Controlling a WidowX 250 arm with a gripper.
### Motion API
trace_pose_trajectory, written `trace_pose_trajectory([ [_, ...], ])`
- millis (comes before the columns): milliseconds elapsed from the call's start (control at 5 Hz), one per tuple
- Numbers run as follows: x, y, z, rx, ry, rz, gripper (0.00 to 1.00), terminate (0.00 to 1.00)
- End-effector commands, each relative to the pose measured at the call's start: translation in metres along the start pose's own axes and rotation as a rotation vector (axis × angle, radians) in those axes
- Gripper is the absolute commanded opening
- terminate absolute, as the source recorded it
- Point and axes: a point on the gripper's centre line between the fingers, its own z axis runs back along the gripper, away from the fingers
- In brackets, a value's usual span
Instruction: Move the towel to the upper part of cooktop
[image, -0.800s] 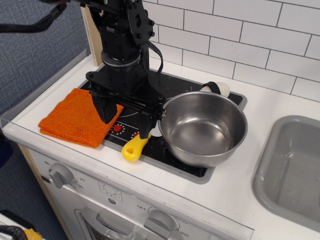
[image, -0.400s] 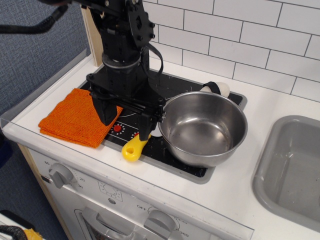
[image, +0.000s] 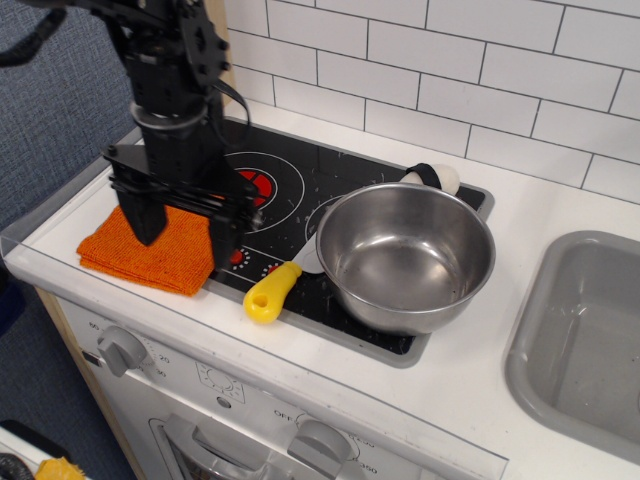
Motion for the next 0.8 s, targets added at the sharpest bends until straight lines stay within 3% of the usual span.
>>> trace_pose_trajectory([
  [0,0.023,0.043,-0.019,0.027,-0.066,-0.003,1.0,0.0],
  [200,0.038,0.05,-0.032,0.033,-0.09,-0.052,1.0,0.0],
  [600,0.049,0.042,-0.064,-0.021,-0.046,-0.094,1.0,0.0],
])
